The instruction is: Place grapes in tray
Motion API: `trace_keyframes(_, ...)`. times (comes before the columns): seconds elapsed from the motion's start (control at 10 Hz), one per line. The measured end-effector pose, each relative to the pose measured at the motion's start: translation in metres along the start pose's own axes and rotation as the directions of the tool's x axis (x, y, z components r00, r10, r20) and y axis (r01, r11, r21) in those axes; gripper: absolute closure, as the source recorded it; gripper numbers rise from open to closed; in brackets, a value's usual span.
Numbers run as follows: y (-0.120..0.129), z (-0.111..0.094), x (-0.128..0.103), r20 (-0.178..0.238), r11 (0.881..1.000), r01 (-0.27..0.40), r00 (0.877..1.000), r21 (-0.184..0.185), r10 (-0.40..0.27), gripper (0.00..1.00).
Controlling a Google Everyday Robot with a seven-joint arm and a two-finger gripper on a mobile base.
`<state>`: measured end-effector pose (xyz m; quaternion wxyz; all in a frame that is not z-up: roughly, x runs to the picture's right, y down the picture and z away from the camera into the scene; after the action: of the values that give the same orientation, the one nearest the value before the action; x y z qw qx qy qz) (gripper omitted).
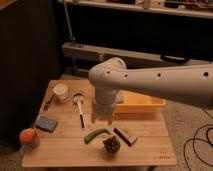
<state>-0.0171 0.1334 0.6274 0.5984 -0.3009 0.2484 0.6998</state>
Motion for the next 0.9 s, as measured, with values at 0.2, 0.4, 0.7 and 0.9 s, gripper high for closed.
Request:
trace_keyframes(0.2,-0.025,-0.005,0.011,-0.010,0.997,-0.075,0.997,-0.014,0.075,0.48)
trace_keyframes(0.4,-0.057,-0.005,0.024,-0.037,0.988,-0.149,0.988,-0.029,0.148,0.48)
trace_keyframes(0.7,-0.091,0.014,0.041,-0.084,0.970,-0.236,0.969,-0.055,0.231,0.48)
trace_keyframes(0.9,-0.094,0.032,0.042,-0.082,0.967,-0.245,0.967,-0.065,0.239,0.48)
